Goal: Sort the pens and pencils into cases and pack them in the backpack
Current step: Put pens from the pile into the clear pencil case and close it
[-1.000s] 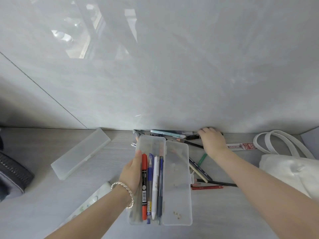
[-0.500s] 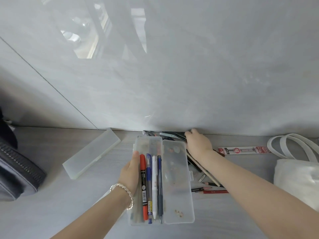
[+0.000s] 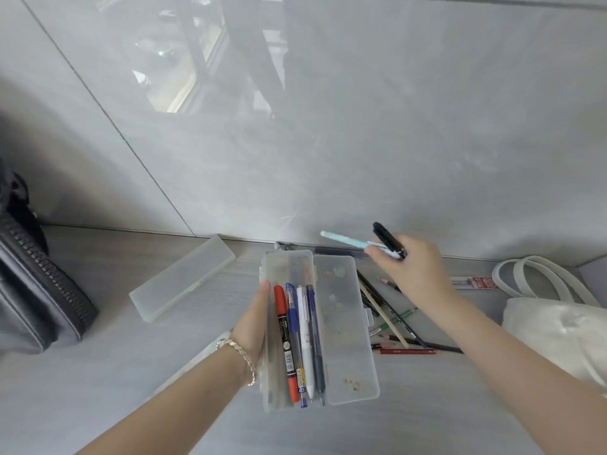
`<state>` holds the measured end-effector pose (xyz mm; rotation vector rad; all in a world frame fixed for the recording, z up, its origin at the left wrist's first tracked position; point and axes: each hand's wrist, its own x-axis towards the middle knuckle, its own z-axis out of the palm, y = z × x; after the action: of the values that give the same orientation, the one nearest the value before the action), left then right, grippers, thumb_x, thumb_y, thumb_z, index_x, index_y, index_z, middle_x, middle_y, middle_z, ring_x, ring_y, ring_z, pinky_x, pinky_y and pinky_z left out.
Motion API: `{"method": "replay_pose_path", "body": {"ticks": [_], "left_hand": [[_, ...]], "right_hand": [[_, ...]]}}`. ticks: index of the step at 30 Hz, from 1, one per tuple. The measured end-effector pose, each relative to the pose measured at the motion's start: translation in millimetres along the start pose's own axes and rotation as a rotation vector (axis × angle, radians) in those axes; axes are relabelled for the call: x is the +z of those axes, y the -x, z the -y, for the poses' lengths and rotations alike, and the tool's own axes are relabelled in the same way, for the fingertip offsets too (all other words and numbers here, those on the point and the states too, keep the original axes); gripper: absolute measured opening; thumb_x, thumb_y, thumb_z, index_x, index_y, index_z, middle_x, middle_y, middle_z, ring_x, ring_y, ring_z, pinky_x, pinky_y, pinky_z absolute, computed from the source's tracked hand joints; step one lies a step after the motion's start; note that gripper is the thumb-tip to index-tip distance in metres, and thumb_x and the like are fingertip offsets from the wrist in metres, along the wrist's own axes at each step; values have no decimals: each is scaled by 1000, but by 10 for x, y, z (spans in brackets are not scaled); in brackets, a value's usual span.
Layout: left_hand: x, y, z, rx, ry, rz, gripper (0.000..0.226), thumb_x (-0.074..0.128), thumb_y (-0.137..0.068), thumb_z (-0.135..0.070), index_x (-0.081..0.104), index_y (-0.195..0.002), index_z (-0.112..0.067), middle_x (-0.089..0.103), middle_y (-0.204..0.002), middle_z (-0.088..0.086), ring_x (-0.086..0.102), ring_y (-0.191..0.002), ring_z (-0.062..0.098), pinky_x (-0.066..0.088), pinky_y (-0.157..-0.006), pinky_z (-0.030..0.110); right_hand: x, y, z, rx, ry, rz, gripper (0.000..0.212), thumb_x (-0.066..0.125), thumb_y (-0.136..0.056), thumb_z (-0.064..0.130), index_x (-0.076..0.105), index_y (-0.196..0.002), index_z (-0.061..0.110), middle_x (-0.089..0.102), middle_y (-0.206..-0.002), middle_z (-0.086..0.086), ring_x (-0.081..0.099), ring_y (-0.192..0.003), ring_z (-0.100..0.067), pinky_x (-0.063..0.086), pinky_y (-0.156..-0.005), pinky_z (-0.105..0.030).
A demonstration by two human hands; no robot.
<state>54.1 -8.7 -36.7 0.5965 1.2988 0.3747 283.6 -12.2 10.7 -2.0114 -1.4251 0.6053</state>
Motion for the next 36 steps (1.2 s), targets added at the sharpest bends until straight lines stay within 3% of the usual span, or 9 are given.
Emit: {"method": "replay_pose_path", "body": {"ticks": [2, 5, 9, 12, 17, 20, 25, 29, 36], "left_hand": [[52, 45, 12, -9, -3, -3, 65, 27, -88, -66, 68, -102, -18, 71, -106, 14, 66, -96, 28, 52, -83, 36], [147, 114, 27, 31, 28, 39, 78, 34, -79, -74, 52, -131, -18, 54, -136, 9, 52, -124, 25, 34, -110, 41], [251, 161, 87, 23, 24, 124, 58, 22, -94, -56, 66, -94, -17, 76, -76, 1, 71, -72, 13, 54, -68, 25], [339, 210, 156, 54, 45, 179, 54, 23, -98, -42, 65, -77, -14, 72, -63, -1, 68, -52, 4, 52, -47, 13], [394, 308, 223, 43, 135, 143, 52, 30, -96, -48, 67, -93, -11, 68, -81, 8, 65, -80, 20, 50, -88, 36], [402, 308, 228, 33, 209, 137, 54, 29, -97, -50, 67, -92, -12, 74, -79, 9, 69, -76, 19, 52, -74, 34], [474, 366, 218, 46, 239, 196, 50, 41, -92, -52, 67, -85, -9, 71, -69, 8, 69, -61, 19, 52, -67, 32], [467, 361, 236, 27, 217, 58, 67, 74, -66, -28, 52, -124, -2, 66, -102, 19, 67, -86, 31, 56, -67, 35], [392, 362, 216, 37, 144, 83, 47, 57, -81, -40, 62, -113, -6, 71, -96, 17, 67, -83, 29, 53, -84, 42]], "right_hand": [[-201, 175, 270, 3, -326, 89, 7, 69, -80, 22, 72, -74, 25, 66, -67, -2, 54, -56, -13, 39, -55, -18], [-374, 412, 586, -45, -246, 619, 7, 71, -77, 25, 74, -71, 28, 60, -59, 2, 45, -55, -11, 34, -49, -20], [-182, 572, 678, -134, 134, 884, 21, 71, -75, 36, 71, -79, 15, 50, -57, 1, 39, -51, -8, 28, -49, -24], [16, 641, 678, -117, 167, 836, 34, 71, -75, 37, 60, -82, 6, 45, -62, 3, 41, -55, -12, 30, -51, -26], [92, 848, 626, -55, 47, 702, 41, 69, -78, 39, 47, -110, 25, 53, -75, 4, 47, -63, -8, 40, -62, -24], [57, 938, 594, -50, -154, 526, 36, 46, -93, 40, 39, -127, 32, 57, -98, 12, 52, -85, -3, 39, -74, -10], [203, 1035, 558, 192, -717, 295, 23, 35, -99, 12, 54, -112, 10, 47, -61, 8, 43, -54, -3, 42, -62, -15], [182, 1030, 591, 378, -1077, 168, 26, 38, -95, -3, 59, -94, 11, 53, -61, -1, 56, -59, -10, 54, -79, -29], [146, 1054, 554, 335, -1099, 158, 51, 40, -92, -10, 48, -124, 29, 46, -80, -8, 63, -75, -17, 58, -80, -32]]}}
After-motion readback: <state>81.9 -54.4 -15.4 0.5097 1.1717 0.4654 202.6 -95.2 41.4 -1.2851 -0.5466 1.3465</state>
